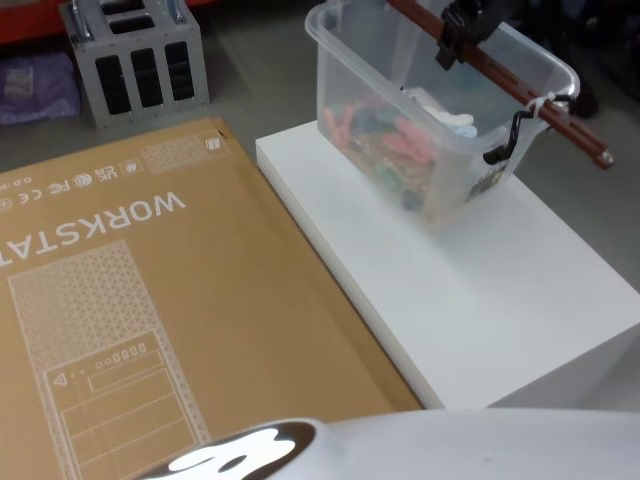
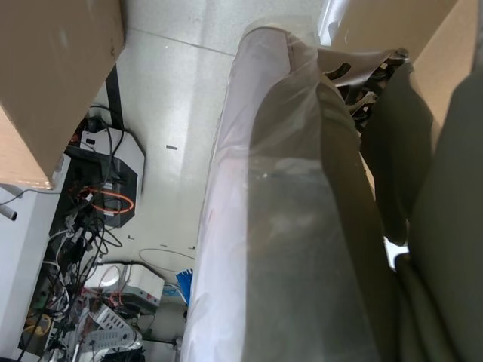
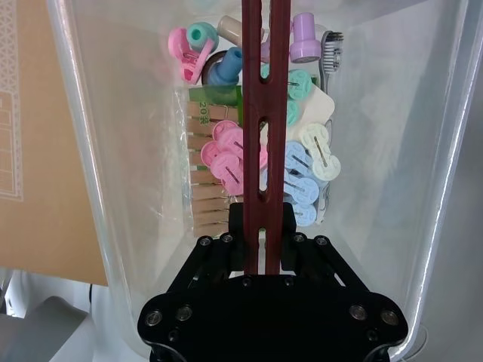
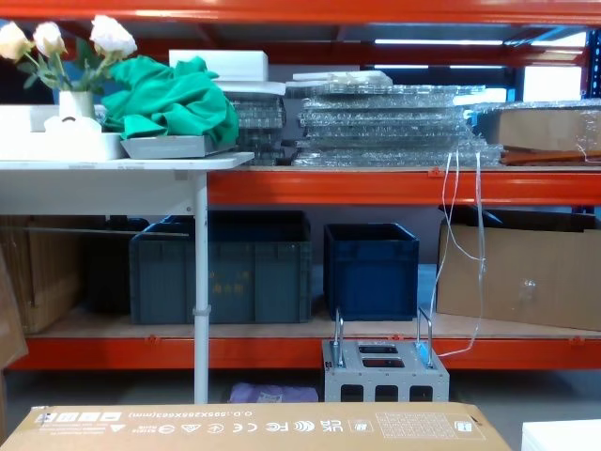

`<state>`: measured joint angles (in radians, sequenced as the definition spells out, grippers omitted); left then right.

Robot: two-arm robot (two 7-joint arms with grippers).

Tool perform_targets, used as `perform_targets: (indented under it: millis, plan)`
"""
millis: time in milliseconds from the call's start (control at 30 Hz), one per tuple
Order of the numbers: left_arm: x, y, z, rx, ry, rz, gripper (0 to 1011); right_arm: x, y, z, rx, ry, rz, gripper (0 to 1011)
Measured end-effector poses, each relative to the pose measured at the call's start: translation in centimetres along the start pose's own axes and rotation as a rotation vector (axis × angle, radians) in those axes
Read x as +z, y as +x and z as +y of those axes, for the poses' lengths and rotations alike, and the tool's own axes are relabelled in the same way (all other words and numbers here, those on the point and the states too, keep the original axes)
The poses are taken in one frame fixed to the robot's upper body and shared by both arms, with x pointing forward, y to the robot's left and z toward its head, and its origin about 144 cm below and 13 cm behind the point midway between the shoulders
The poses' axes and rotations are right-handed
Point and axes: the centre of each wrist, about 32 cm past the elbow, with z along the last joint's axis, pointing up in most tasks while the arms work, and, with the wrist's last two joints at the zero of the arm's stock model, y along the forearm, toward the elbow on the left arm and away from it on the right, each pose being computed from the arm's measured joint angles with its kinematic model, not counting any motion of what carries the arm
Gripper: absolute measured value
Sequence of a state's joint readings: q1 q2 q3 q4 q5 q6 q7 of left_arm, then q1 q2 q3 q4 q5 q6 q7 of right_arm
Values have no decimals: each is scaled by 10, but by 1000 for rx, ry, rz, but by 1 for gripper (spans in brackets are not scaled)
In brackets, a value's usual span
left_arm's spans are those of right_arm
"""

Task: Use one hand to grasp the basket and place it at the designated location.

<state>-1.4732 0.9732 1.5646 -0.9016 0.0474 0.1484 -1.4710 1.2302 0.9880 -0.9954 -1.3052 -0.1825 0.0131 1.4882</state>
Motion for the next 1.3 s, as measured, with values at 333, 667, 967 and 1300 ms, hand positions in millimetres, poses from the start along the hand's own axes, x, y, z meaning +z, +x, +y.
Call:
perform_targets:
  millis: [333,667,967,1300]
  plan:
    - [0,0,0,0,0,0,0,16,9,-6,-20,1,-63,233]
    - [0,0,0,0,0,0,0,36,17,-8,-15,21,-147,233]
    - [0,0,0,0,0,0,0,56,25,-7,-3,34,-225,233]
    - [0,0,0,0,0,0,0,89,33,-2,-1,40,-339,233]
